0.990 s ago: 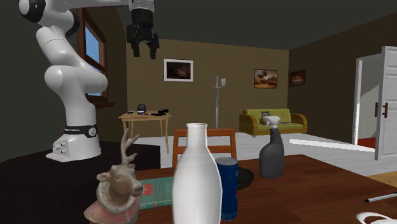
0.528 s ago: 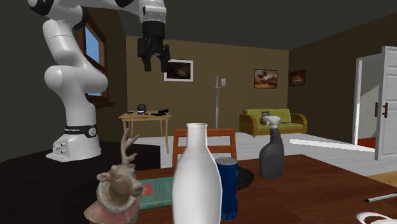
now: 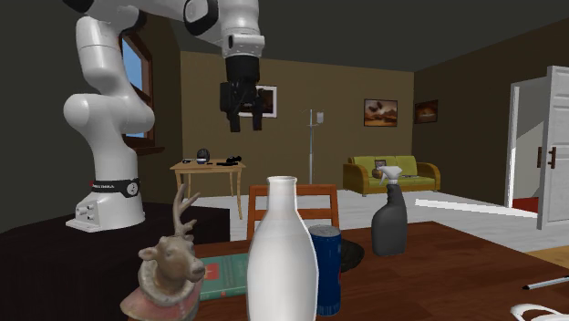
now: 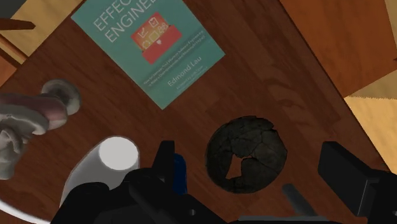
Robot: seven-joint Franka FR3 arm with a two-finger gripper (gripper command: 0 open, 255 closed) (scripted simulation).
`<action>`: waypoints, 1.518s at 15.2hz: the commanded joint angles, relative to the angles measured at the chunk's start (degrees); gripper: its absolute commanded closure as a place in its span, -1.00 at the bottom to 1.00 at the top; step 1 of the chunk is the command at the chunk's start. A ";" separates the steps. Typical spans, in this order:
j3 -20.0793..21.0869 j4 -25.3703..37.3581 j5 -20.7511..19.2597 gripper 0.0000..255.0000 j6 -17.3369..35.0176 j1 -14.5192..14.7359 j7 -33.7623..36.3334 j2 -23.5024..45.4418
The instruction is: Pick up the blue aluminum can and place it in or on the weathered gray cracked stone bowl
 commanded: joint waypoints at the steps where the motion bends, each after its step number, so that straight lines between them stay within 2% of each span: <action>1: -0.53 1.25 0.25 -1.00 3.06 -0.18 -0.88 3.99; 10: -1.75 12.07 2.96 -1.00 12.55 -1.23 -4.57 23.29; 19: -1.41 29.10 5.67 -1.00 16.32 -3.82 -7.14 42.98; 23: -1.09 30.51 6.12 -1.00 17.88 -4.15 -7.44 45.88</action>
